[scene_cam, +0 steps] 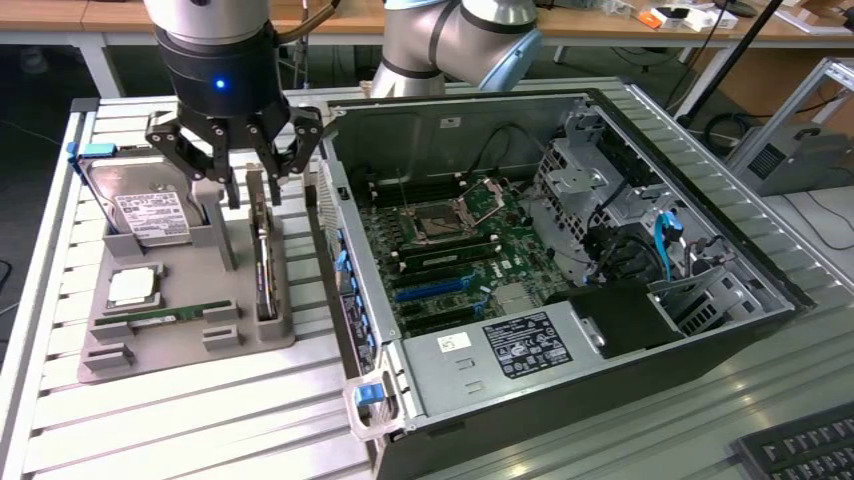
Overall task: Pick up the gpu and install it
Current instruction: 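Pick up the gpu and move the gpu toward the slot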
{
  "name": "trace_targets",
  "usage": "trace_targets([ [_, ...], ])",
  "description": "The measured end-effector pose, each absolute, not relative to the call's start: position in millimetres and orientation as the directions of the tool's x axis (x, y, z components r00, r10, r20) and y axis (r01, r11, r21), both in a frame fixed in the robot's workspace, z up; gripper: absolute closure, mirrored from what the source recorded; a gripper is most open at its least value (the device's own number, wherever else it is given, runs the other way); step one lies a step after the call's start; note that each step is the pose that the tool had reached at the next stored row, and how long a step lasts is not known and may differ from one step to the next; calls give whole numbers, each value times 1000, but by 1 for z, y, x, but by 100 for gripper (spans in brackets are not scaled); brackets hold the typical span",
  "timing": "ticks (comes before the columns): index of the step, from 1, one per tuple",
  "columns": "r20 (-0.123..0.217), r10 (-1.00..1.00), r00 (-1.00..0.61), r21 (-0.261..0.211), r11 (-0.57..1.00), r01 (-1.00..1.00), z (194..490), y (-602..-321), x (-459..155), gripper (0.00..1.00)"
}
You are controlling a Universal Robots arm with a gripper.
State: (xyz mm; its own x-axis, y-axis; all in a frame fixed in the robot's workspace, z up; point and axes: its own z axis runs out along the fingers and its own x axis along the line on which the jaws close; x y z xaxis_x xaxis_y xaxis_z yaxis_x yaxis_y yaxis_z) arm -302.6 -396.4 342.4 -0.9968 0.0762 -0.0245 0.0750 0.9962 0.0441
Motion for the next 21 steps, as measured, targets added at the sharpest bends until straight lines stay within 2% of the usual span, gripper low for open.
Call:
trace_targets([
  [21,-25,76,-997,44,996,75,337,-396,-303,56],
])
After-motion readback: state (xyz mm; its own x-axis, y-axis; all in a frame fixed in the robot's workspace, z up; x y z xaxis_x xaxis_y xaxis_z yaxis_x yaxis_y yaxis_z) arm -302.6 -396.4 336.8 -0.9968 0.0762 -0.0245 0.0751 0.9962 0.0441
